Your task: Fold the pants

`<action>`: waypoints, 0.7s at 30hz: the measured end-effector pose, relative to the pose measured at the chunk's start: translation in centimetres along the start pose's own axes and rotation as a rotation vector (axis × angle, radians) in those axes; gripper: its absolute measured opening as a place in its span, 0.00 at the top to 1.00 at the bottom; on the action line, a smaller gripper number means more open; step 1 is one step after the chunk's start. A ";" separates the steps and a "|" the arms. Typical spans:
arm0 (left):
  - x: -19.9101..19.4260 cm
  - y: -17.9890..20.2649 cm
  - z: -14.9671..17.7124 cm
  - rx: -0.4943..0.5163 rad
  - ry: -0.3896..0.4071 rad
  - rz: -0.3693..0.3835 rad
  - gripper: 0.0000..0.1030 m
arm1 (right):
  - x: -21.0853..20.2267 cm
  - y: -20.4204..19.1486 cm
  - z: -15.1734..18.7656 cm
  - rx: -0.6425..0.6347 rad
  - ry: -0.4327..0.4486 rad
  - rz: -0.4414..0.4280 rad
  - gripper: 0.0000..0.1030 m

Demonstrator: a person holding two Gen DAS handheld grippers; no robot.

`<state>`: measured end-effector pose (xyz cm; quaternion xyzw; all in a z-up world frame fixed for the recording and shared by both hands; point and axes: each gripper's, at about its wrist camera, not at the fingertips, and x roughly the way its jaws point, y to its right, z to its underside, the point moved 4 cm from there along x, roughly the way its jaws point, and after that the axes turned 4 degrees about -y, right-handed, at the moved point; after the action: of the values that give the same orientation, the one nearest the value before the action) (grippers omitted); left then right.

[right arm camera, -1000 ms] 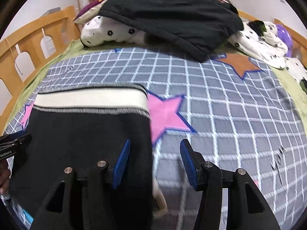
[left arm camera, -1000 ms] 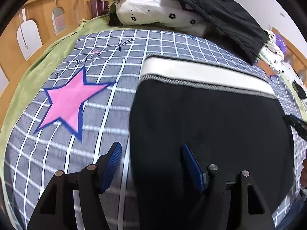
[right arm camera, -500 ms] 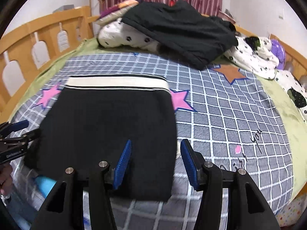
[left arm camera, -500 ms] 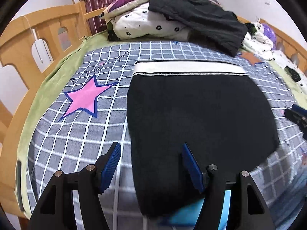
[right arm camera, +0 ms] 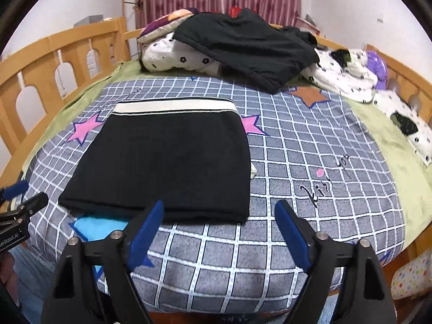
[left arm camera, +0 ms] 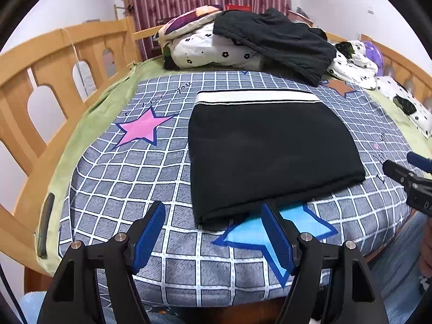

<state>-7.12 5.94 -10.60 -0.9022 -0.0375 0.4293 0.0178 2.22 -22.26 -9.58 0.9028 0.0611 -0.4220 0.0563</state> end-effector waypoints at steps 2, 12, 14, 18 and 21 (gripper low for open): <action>-0.4 0.1 0.3 0.005 0.004 0.002 0.30 | -0.4 -0.3 0.4 -0.019 0.006 0.016 0.10; -1.2 -0.4 1.3 -0.037 0.008 0.014 0.30 | -1.9 0.1 2.0 0.019 0.011 0.001 0.10; -1.3 -0.4 1.4 -0.037 0.012 0.008 0.30 | -2.1 0.3 2.0 0.024 0.015 0.001 0.10; -1.3 -0.3 1.5 -0.032 0.010 0.012 0.30 | -2.3 0.6 2.0 0.038 0.022 -0.007 0.10; -1.3 -0.2 1.5 -0.033 0.007 0.005 0.30 | -2.3 0.7 2.0 0.041 0.021 -0.007 0.10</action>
<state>-9.15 6.07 -10.53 -0.9040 -0.0423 0.4255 0.0022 -0.68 -23.40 -9.06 0.9080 0.0561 -0.4137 0.0358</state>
